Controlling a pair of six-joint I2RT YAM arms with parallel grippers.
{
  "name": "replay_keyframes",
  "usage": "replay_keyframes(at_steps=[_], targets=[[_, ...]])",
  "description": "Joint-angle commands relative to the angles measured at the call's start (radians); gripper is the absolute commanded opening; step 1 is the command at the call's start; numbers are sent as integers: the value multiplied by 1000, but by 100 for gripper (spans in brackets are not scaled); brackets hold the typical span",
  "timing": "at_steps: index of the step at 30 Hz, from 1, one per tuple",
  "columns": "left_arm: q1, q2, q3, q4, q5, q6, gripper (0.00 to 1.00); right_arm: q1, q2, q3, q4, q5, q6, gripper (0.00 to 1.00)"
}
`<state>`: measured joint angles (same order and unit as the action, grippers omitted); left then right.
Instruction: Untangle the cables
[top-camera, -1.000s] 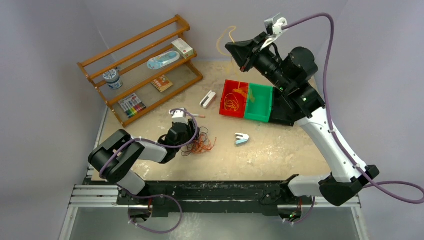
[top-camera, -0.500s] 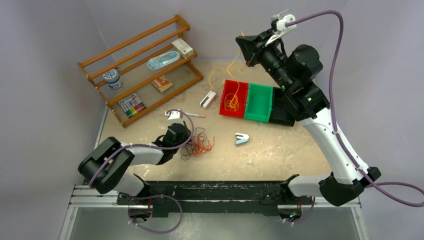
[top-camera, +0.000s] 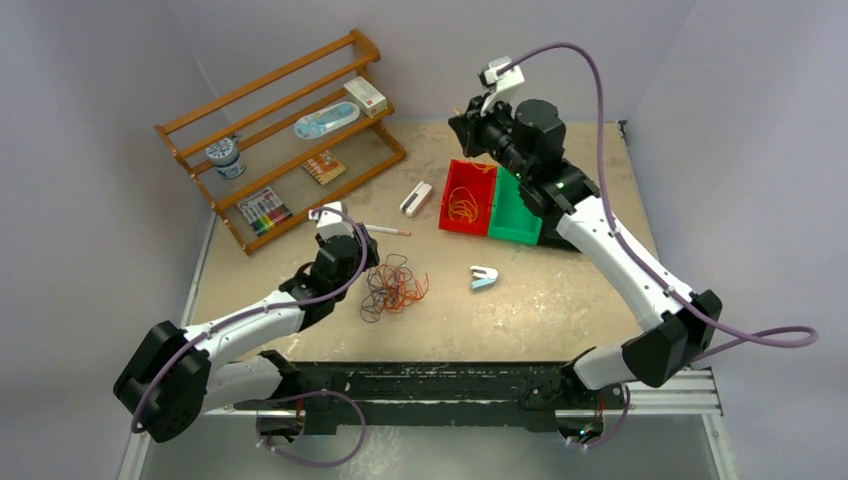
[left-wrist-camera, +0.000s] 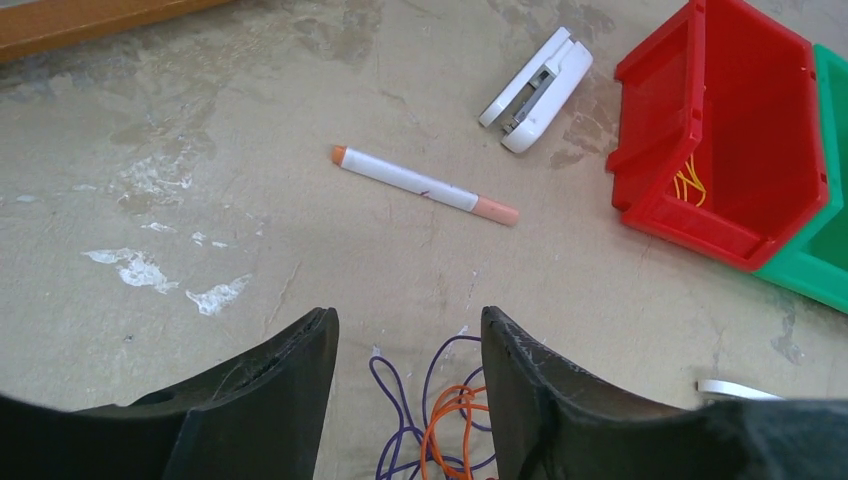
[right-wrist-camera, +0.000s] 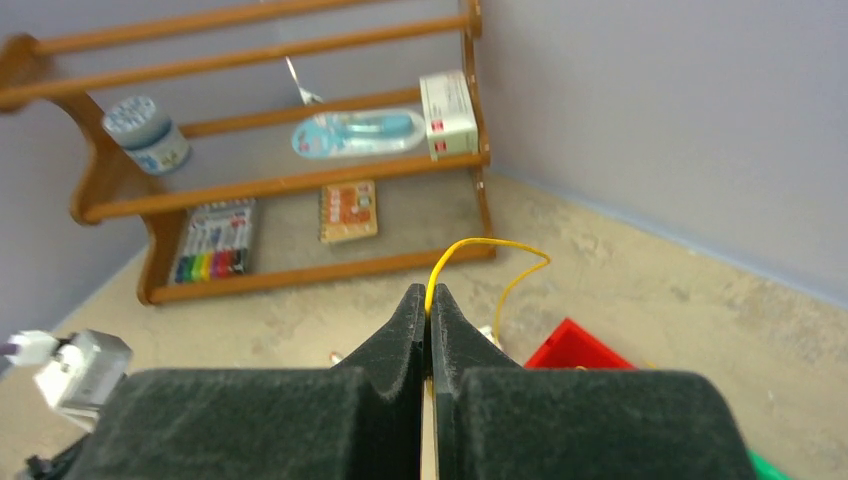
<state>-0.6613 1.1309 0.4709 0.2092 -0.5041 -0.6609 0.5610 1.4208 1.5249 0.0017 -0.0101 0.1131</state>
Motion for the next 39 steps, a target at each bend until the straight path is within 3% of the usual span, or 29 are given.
replay_keyframes(at_steps=[1,19,39], targets=[[4,-23,47,-45,-25,22,55,-12,2,-43,100,41,10,0],[4,24,96,-62,-16,38,57,-77,72,-150,138,74,-3,0],[5,61,106,-70,-21,28,57,-128,200,-162,178,-66,36,0]])
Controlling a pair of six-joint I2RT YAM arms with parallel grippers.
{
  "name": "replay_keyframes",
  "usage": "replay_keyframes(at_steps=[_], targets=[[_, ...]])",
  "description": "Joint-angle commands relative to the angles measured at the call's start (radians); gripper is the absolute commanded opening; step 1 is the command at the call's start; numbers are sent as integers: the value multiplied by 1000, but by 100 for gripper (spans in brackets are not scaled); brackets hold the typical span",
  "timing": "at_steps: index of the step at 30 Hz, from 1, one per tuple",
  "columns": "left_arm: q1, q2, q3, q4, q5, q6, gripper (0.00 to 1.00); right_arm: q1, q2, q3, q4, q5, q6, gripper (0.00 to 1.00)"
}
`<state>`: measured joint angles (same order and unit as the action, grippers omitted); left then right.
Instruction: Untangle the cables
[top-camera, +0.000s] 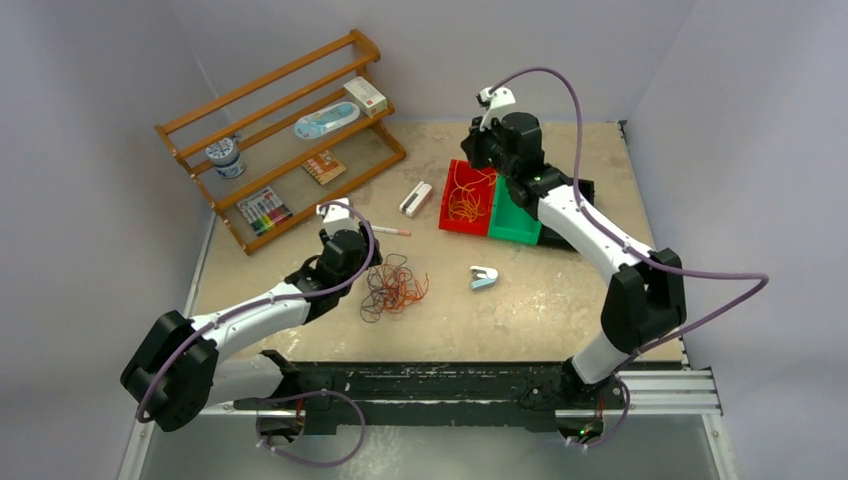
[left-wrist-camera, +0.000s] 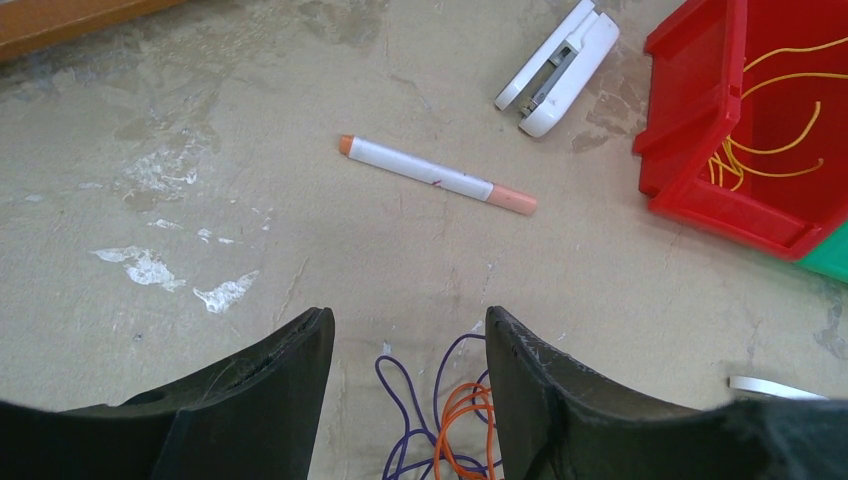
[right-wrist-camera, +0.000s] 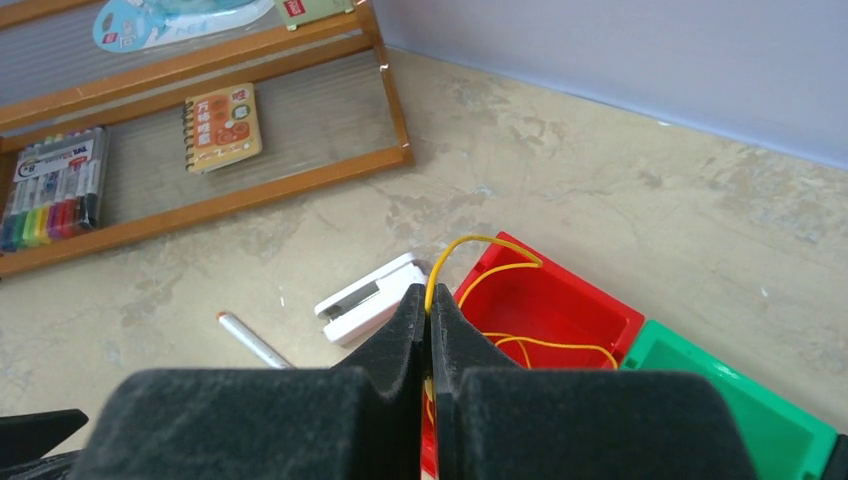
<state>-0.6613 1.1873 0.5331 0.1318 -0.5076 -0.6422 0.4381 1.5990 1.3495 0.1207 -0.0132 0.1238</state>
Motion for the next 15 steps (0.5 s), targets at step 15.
replay_keyframes(at_steps=[15], targets=[[4,-5,33,4,-14,8,57,-27,150,-10,68,26,46,0]])
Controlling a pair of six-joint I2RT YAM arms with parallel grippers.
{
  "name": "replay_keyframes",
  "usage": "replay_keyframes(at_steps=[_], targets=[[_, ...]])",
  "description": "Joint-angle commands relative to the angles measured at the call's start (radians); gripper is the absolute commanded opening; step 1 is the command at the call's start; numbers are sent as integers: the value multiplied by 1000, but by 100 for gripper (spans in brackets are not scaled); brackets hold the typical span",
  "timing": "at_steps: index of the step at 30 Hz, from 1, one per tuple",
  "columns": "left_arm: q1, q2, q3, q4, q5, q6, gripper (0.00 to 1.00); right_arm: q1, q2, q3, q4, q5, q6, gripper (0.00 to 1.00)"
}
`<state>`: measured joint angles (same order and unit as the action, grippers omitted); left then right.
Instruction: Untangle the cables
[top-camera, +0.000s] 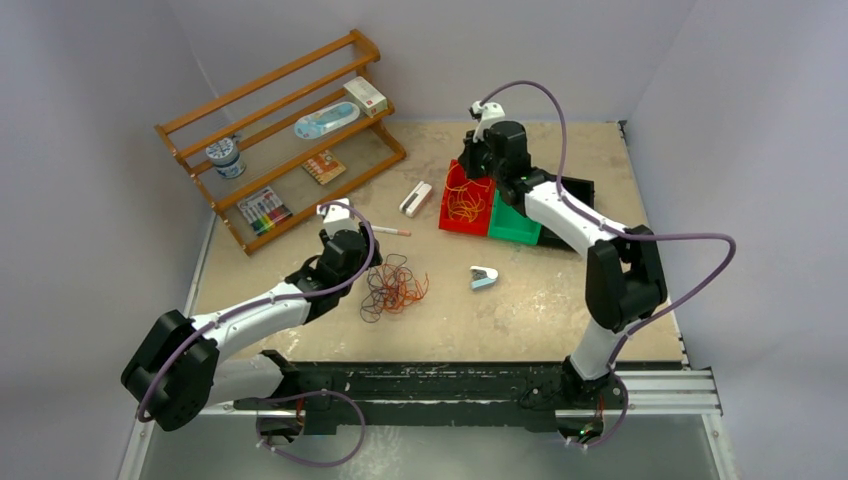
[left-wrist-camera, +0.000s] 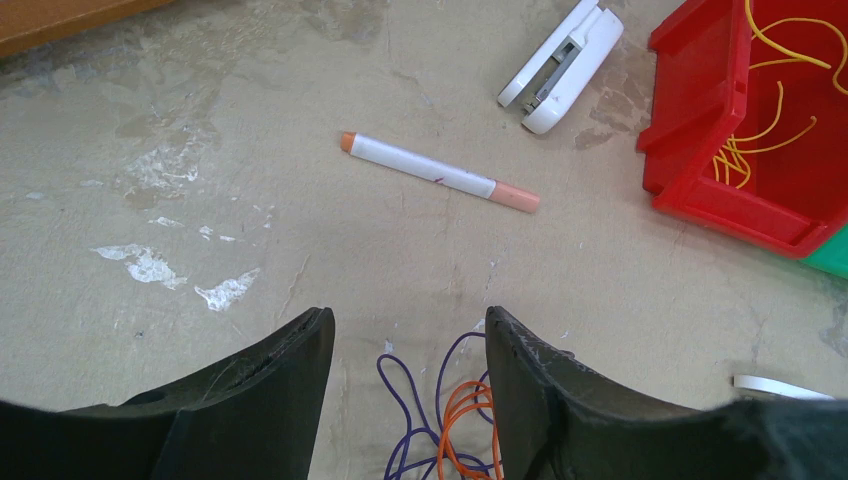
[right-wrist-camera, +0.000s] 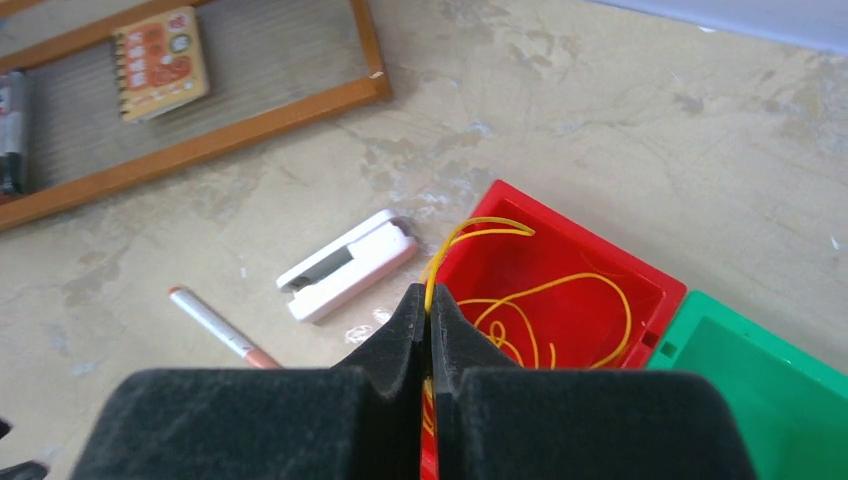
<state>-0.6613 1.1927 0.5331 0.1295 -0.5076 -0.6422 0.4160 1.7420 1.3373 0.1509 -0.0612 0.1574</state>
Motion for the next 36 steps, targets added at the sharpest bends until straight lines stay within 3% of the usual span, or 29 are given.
replay_keyframes(at_steps=[1,12,18,23,36], targets=[[5,-10,33,7,-14,9,57,-5,11,1,32,98,17,0],[4,6,40,6,-8,8,56,-11,-4,-35,-38,321,49,0],[3,18,41,10,-4,4,56,-11,8,-49,6,114,13,0],[4,14,40,5,-2,3,56,-12,75,-30,-2,34,2,0],[5,4,39,-5,1,0,56,-2,275,74,-109,43,-8,0]])
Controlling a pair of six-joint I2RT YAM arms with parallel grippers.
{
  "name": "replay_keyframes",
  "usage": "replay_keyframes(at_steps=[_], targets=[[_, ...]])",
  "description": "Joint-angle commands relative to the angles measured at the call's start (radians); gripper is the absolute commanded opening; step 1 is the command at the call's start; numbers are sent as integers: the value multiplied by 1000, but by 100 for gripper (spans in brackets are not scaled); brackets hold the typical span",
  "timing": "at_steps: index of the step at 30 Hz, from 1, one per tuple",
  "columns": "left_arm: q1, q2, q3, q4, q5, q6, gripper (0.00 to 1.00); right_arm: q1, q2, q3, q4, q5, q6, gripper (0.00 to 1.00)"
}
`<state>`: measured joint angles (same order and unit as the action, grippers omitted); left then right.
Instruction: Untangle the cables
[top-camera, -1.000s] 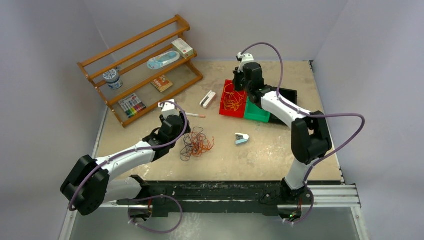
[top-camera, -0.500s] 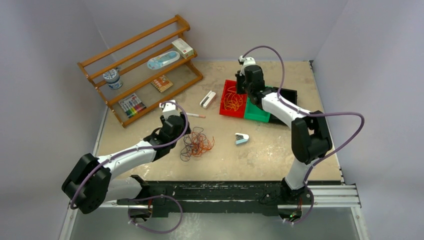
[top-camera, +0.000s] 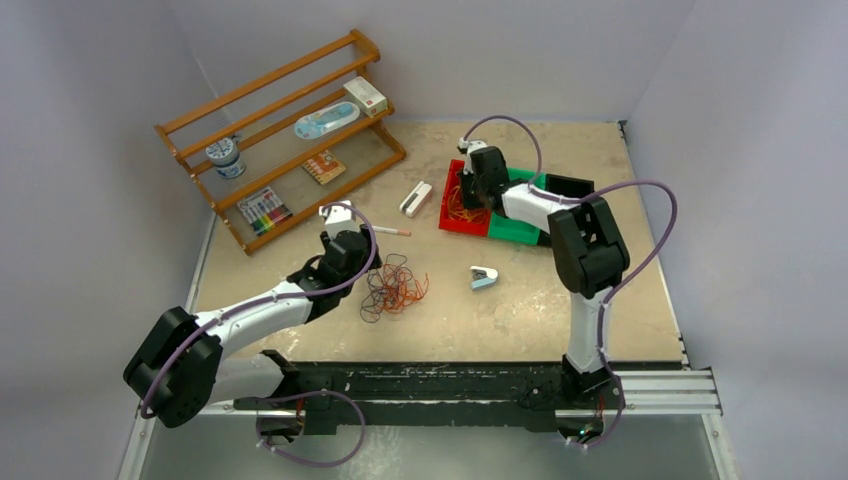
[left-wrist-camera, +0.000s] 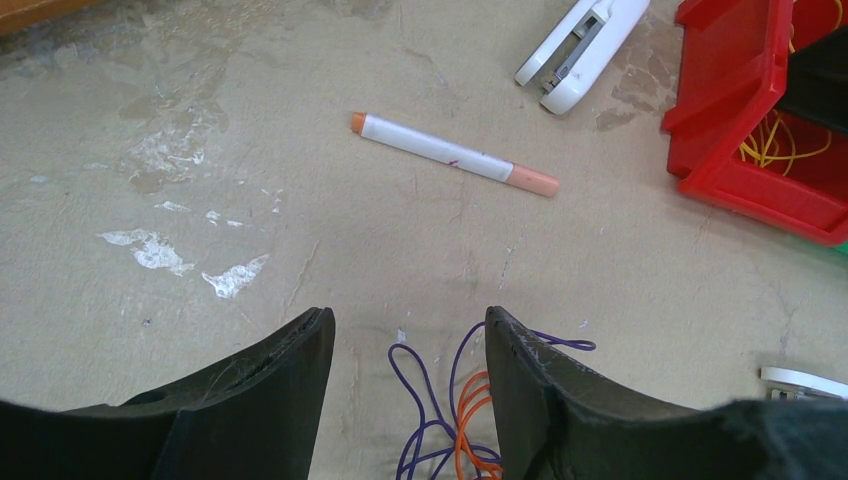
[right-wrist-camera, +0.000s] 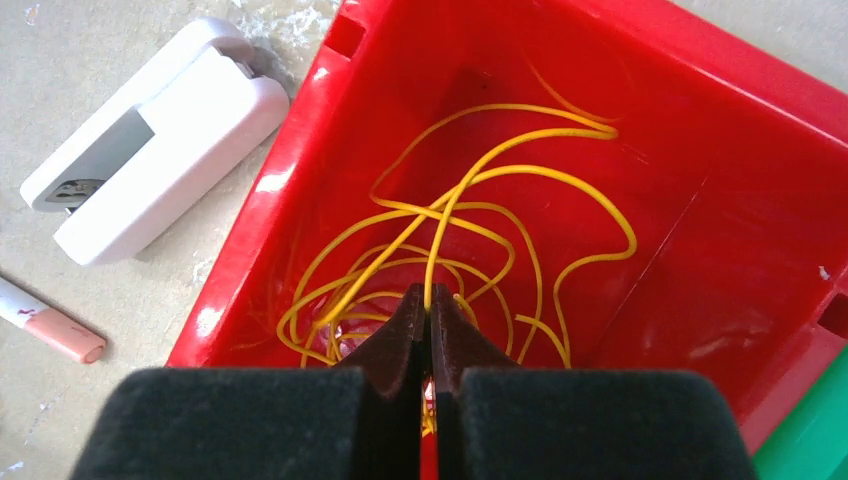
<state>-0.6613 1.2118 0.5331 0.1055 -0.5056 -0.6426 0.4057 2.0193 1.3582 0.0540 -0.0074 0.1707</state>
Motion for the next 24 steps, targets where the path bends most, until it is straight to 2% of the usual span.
replay_keyframes(at_steps=[1,5,10,13,18,24], targets=[[5,-14,39,18,-1,1,56,8,0,54,-12,-6,-22,0],[5,-13,43,13,-2,-2,57,8,-6,50,-7,-2,-26,2],[4,-17,63,-13,-7,-3,64,8,-53,45,0,17,-30,23],[4,-28,71,-26,-8,-2,70,8,-93,48,-14,21,-28,32],[4,-42,85,-53,-12,0,74,8,-157,49,-35,53,-44,49],[4,-54,105,-100,-6,-4,75,8,-242,16,-45,93,-57,55]])
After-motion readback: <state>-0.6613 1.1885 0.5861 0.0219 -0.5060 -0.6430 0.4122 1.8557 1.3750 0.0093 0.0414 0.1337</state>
